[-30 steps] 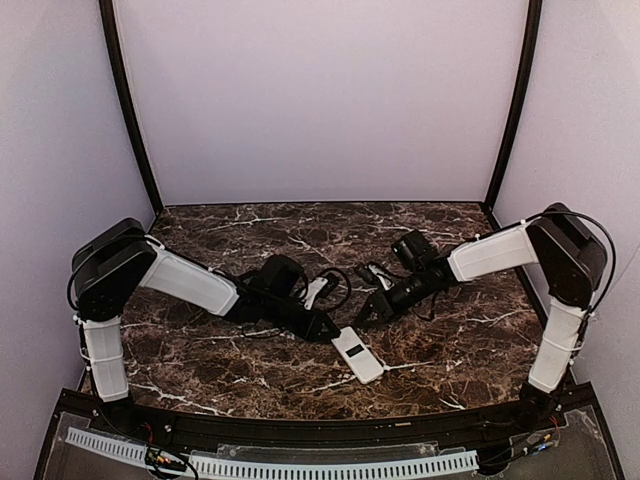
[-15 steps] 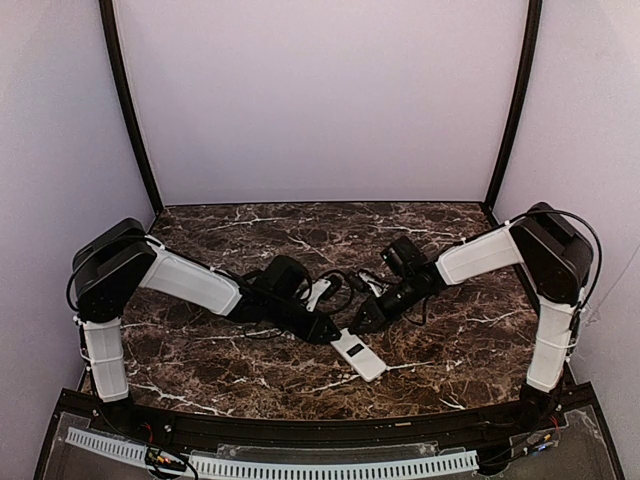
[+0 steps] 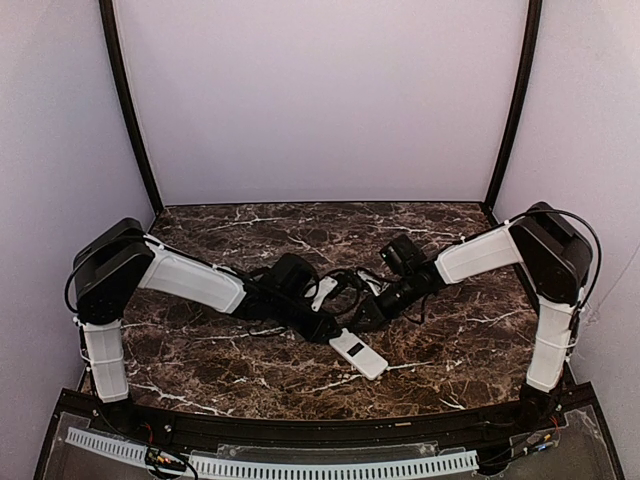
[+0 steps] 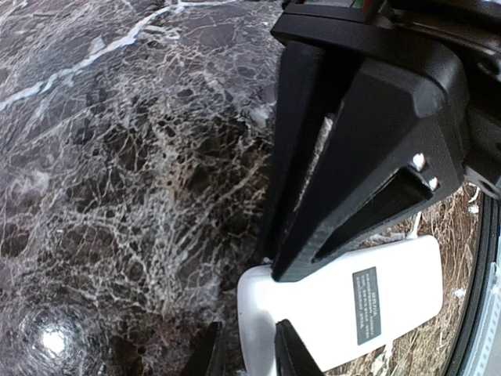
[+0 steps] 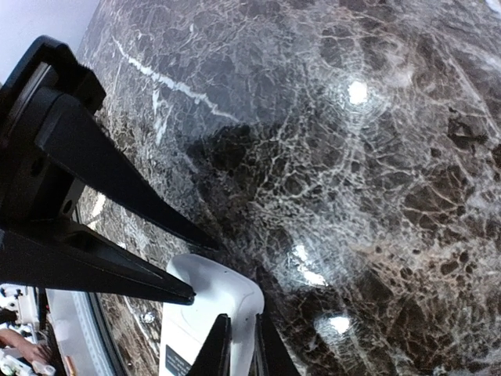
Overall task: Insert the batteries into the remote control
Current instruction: Press the battery cover onto the remote control, then move the remote control to the center of the board.
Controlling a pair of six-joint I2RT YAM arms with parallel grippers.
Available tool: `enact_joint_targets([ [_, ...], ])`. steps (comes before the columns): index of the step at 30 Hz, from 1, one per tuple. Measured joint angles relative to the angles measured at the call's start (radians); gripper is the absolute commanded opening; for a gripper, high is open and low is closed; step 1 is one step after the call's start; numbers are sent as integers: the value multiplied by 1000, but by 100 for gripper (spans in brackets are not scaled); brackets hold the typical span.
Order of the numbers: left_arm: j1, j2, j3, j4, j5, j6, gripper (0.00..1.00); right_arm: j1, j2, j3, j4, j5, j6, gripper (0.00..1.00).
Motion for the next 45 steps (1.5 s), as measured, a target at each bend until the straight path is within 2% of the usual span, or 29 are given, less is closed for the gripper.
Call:
enact_joint_targets([
  [5, -11, 0, 0, -2, -7, 13, 18, -12, -33, -16, -34, 30, 2, 34],
  [12, -18, 0, 1, -2, -14, 13, 18, -37, -264, -107, -68, 45, 14, 43],
  [29, -19, 0, 2, -4, -15, 12, 18, 29, -481, -457, -70, 38, 201, 36],
  [40, -20, 0, 2, -3, -15, 12, 16, 56, -418, -504, 81, -7, 330, 31],
  [45, -21, 0, 2, -3, -17, 12, 14, 56, -372, -505, 138, -23, 359, 24],
])
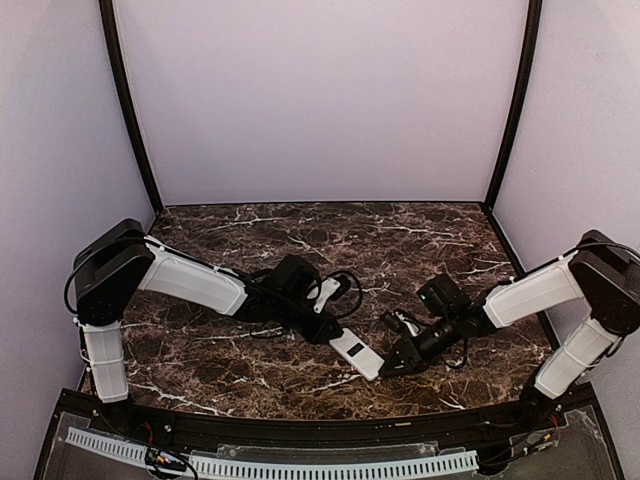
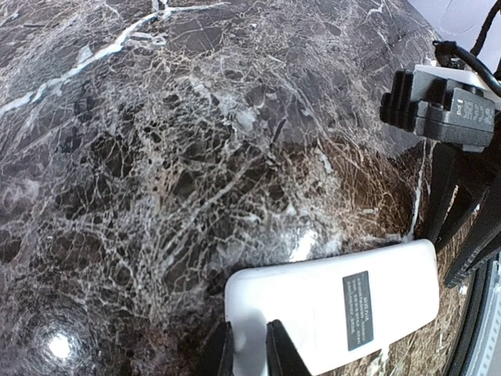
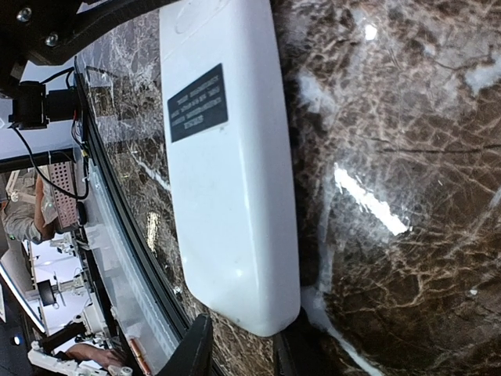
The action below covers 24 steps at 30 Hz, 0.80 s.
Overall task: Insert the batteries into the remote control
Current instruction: Move the remote control to the center of the board.
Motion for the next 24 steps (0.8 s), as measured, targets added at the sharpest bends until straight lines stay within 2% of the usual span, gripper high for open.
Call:
enact_joint_targets([
  [6, -2, 0, -3, 5, 3, -1, 12, 0, 36, 0, 30, -32, 18, 19],
  [19, 3, -3, -48, 85, 32, -22, 11, 0, 63, 6, 38, -56, 23, 17],
  [24, 3, -34, -97, 106, 32, -37, 12, -16, 64, 8, 26, -59, 16, 18],
])
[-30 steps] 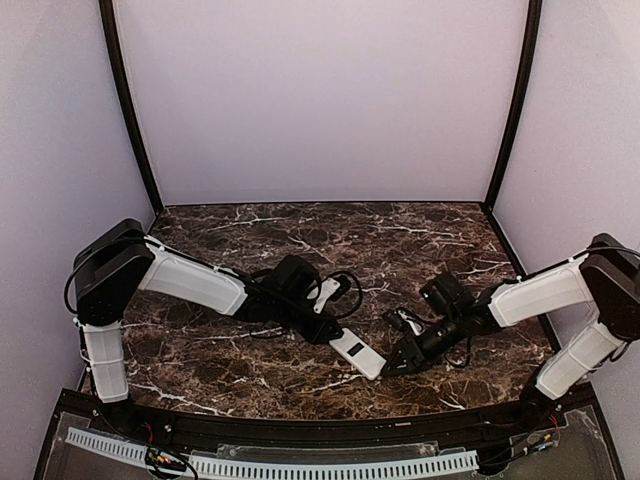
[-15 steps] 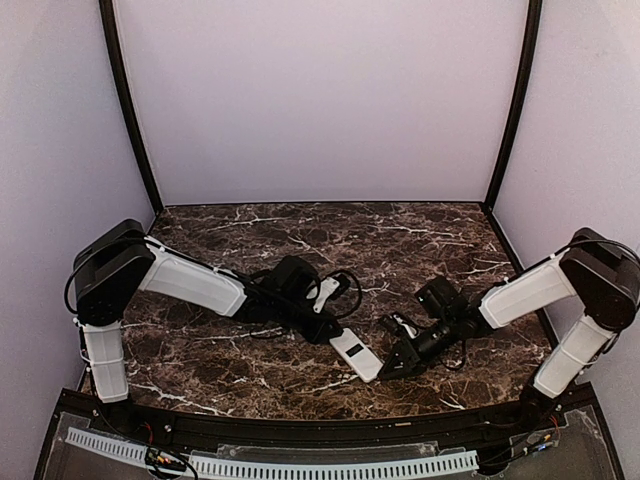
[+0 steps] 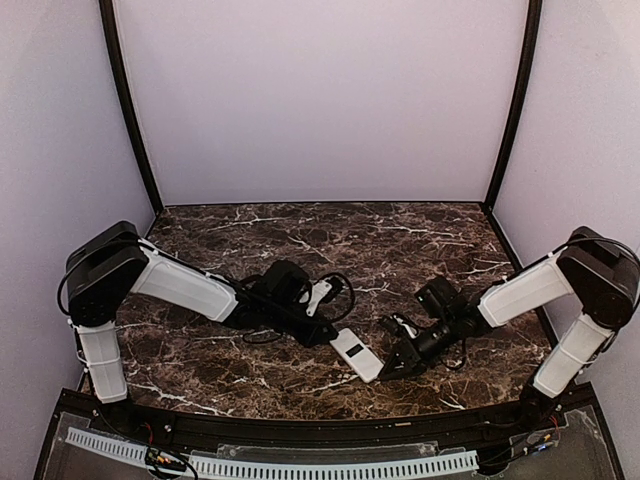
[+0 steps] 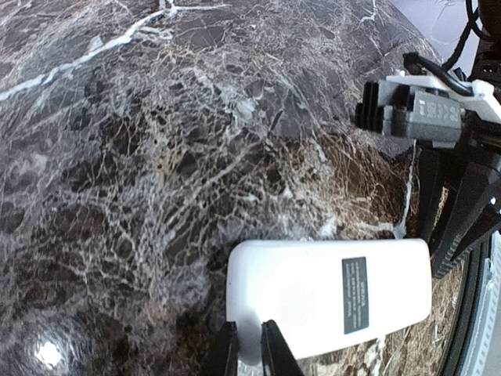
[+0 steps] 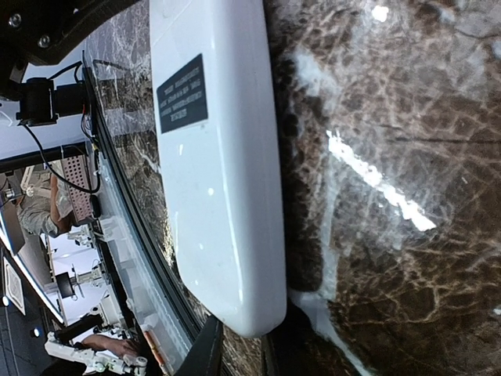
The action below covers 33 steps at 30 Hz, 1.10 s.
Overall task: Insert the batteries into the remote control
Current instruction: Move the remote control to the center of the board, then pick up the remote control from the center of the board.
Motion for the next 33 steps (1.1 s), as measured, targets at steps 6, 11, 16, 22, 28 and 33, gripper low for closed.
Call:
enact_joint_targets([
  [6, -5, -45, -44, -26, 2, -27, 14, -47, -18, 2, -19, 7, -27, 29],
  [11, -22, -56, -71, -49, 26, -47, 21, -101, -42, 16, -26, 58, -52, 31],
  [16, -9, -101, -128, -34, 32, -71, 32, -134, -40, 36, -31, 92, -80, 35],
  [22, 31, -193, -219, -25, 2, -101, 46, -167, -26, 64, -42, 97, -111, 40],
  [28, 40, -195, -207, -45, -33, -104, 45, -202, -28, 72, -68, 86, -136, 39],
  [33, 39, -146, -146, -56, -29, -104, 45, -206, -84, 43, -101, 68, -138, 36],
])
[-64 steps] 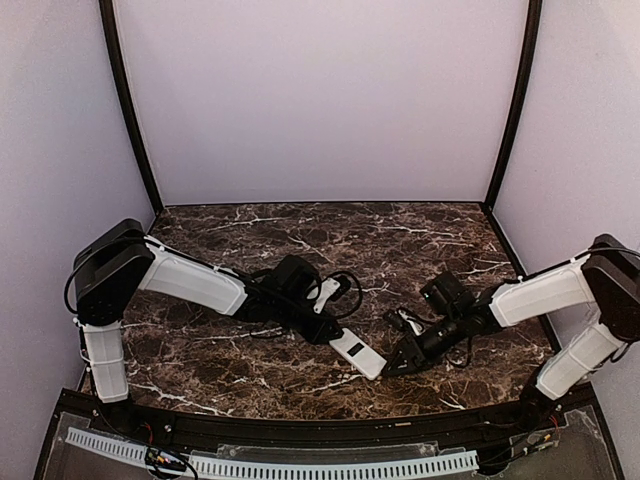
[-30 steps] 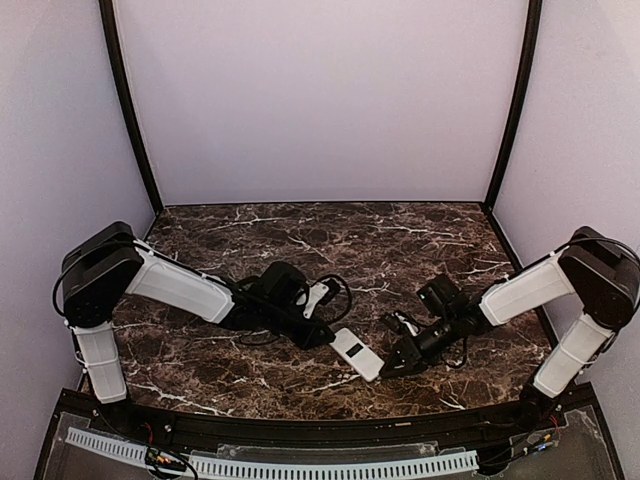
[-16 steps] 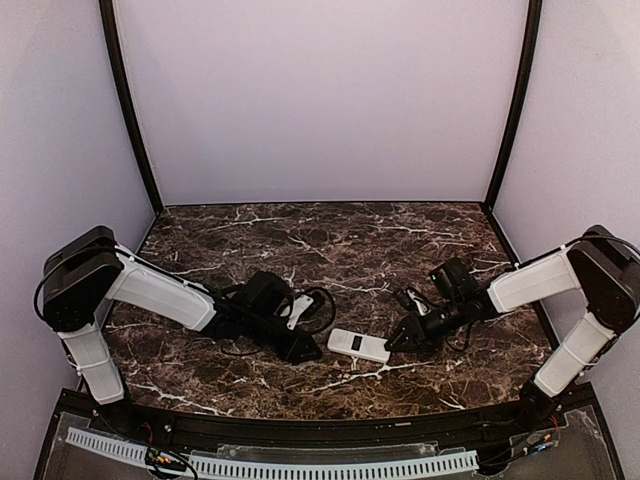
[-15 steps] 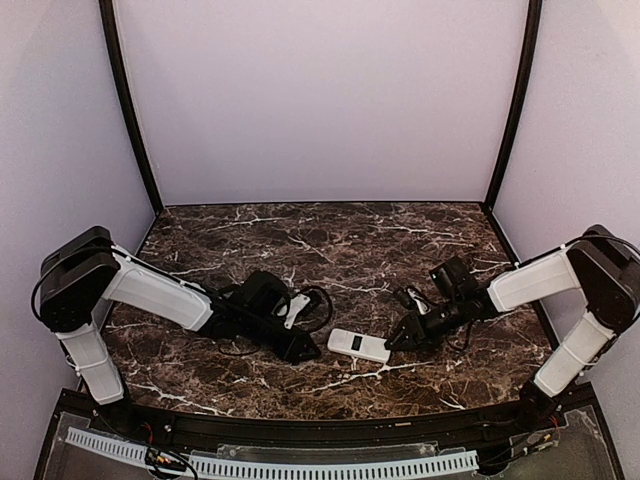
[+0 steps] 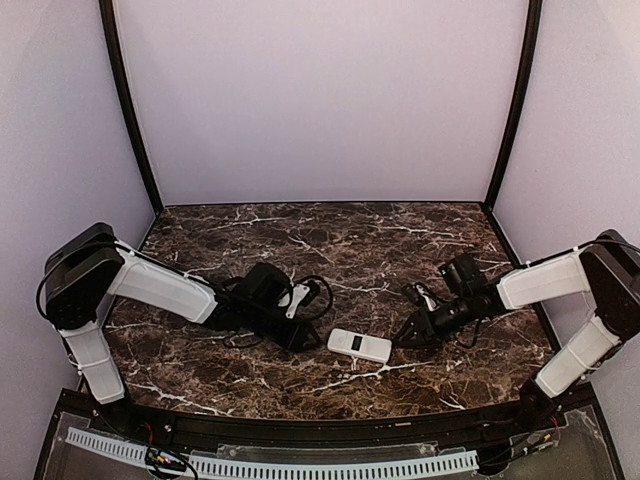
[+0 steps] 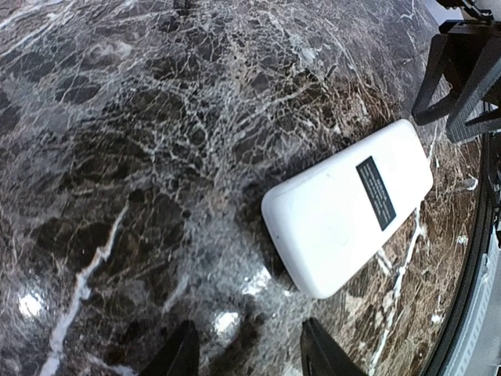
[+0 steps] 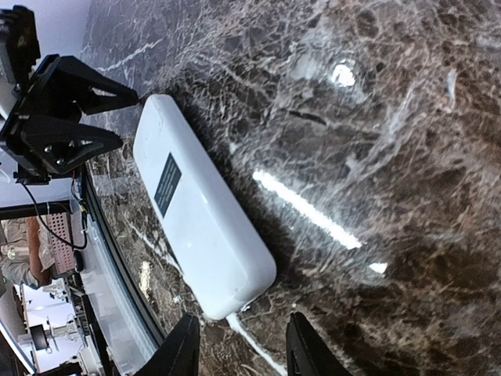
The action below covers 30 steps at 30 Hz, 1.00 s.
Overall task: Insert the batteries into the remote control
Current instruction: Pick up the remote control from the center of the board.
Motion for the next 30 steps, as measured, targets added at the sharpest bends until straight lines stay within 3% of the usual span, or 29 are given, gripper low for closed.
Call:
enact_joint_targets([
  [8, 0, 66, 61, 31, 34, -2, 41, 42, -8, -19, 13, -39, 31, 35],
  [24, -32, 135, 103, 79, 113, -30, 15, 51, 113, 0, 101, -89, 64, 19],
  [27, -32, 135, 105, 72, 112, -35, 16, 43, 131, 9, 88, -115, 62, 20],
  [30, -31, 135, 105, 72, 113, -38, 28, 40, 140, 16, 79, -125, 58, 20],
])
